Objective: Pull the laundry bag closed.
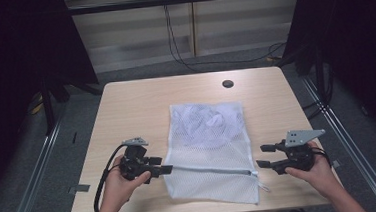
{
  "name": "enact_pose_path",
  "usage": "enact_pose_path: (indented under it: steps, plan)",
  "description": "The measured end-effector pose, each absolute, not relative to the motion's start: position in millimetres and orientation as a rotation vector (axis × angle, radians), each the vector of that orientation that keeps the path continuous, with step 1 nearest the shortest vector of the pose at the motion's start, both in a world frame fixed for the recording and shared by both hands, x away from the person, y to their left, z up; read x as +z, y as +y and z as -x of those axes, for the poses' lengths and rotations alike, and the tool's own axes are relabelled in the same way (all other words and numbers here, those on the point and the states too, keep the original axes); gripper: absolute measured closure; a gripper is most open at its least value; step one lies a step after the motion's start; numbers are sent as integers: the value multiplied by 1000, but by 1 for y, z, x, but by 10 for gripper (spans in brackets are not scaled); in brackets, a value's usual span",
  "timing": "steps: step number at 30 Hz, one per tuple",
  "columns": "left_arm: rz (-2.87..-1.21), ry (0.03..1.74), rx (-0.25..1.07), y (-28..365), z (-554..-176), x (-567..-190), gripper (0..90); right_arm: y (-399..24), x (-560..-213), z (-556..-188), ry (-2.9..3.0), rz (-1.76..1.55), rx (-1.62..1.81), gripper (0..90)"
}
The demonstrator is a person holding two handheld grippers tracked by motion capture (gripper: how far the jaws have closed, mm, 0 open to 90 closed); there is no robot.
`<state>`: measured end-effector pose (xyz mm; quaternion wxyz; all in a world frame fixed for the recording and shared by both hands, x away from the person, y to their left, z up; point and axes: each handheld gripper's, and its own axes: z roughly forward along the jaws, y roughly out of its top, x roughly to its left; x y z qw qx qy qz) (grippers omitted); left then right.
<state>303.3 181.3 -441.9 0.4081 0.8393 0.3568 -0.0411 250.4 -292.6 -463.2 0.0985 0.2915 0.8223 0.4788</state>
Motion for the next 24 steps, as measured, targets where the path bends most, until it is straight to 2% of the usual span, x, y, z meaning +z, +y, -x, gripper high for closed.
enact_pose_path:
  steps: [2, 7, 13, 24]
  plan:
    - [-2121, 883, -72, 183, -303, -442, 205, -295, -462, -250, 2403, -884, 1404, 268]
    - [-2145, 869, 14, 185, -302, -442, 137, -300, -460, -251, 2348, -921, 1400, 157]
    - [-2145, 872, 84, 188, -303, -442, 128, -305, -460, -251, 2327, -947, 1388, 120]
    - [-2139, 875, 116, 189, -305, -442, 124, -314, -460, -248, 2285, -988, 1396, 74]
